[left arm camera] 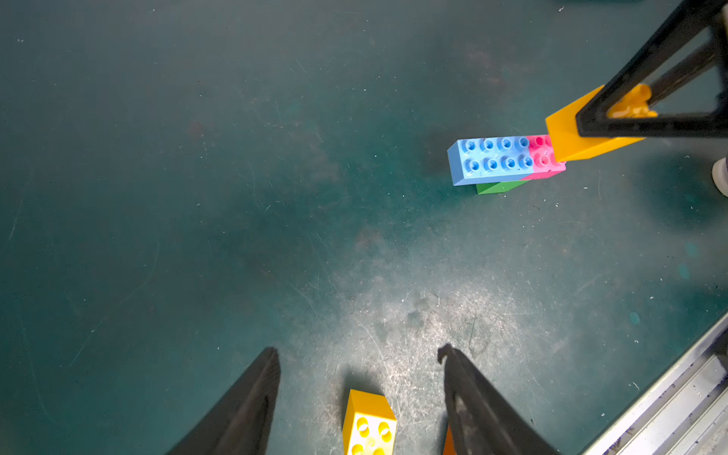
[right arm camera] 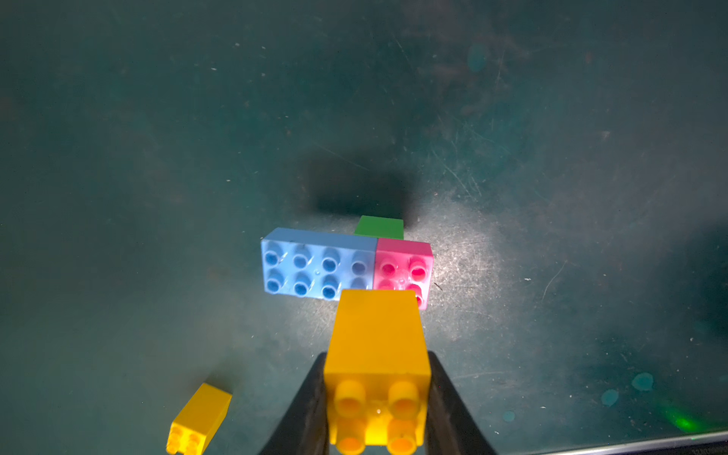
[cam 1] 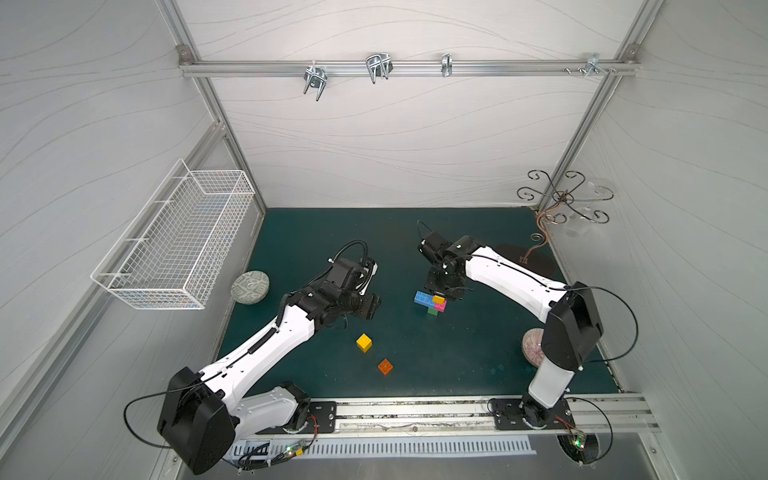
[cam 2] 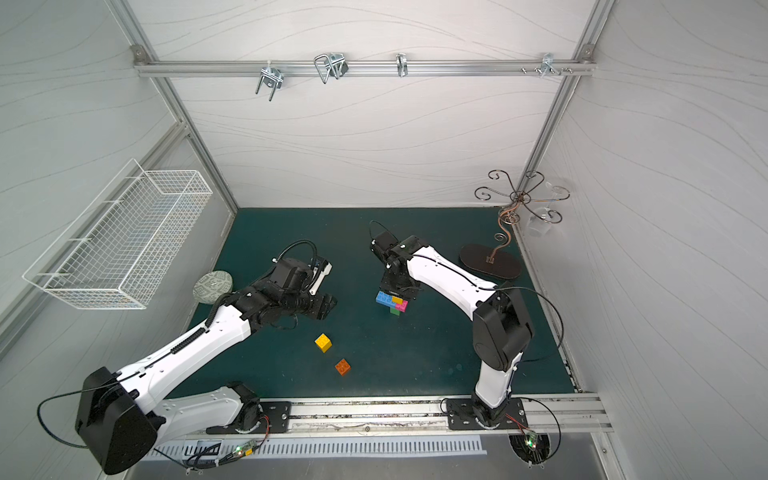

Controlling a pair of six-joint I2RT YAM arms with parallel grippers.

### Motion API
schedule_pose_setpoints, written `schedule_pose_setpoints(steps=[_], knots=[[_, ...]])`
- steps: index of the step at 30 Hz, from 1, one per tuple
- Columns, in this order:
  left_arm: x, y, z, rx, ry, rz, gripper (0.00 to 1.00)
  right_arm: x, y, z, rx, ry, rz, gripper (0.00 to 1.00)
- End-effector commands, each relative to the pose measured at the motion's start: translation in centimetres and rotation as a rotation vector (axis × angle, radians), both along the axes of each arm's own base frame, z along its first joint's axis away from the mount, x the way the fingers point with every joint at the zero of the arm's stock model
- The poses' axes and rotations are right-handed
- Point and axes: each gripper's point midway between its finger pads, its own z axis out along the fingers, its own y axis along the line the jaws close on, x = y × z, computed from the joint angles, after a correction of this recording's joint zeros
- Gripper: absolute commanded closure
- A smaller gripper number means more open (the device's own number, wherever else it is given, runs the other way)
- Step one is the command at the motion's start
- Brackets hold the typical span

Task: Assemble the number 4 with lego
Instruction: Assemble the lego brick with the lego brick.

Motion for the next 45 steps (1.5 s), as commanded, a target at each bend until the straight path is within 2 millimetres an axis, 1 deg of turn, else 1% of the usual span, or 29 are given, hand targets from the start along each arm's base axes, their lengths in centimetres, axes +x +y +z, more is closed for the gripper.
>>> schedule_pose_setpoints(steps=[1, 7, 14, 17, 21, 27, 35, 45], knots=[[0.5, 0.1, 0.8, -0.022, -0.028, 0.025, 0.32, -0.2, -0.6, -0.5, -0.045, 0.009, -0.059, 1.00], [0.5, 0.1, 0.8, -0.024, -0.029, 0.027, 0.32, 0.0, -0.5, -1.3, -0.045, 0.011, -0.084, 1.00], [0.6, 0.0, 0.8, -0.026, -0.033, 0.028, 0.32, 0.8, -0.6, -1.5, -0.062, -0.028, -0.089, 1.00], [0.6, 0.1, 0.8, -0.024, -0.033, 0.029, 0.32, 0.9, -0.5, -1.7, -0.069, -0.034, -0.081, 1.00], [0.6, 0.1, 0.7, -0.023, -0.031, 0.030, 0.32, 0.8, -0.2, -2.1, -0.065, -0.026, -0.083, 1.00], [0.6, 0.0, 0.7, -0.022, -0.031, 0.029, 0.32, 0.9, 0.1, -2.1, -0.063, -0.030, -0.081, 1.00], [0.6, 0.1, 0.7, -0.023, -0.032, 0.029, 0.32, 0.4, -0.3, -3.0, -0.076, -0.013, -0.092, 1.00], [0.6, 0.0, 0.8, -0.025, -0.032, 0.029, 0.32, 0.1, -0.2, -3.6, -0.078, -0.001, -0.097, 1.00]])
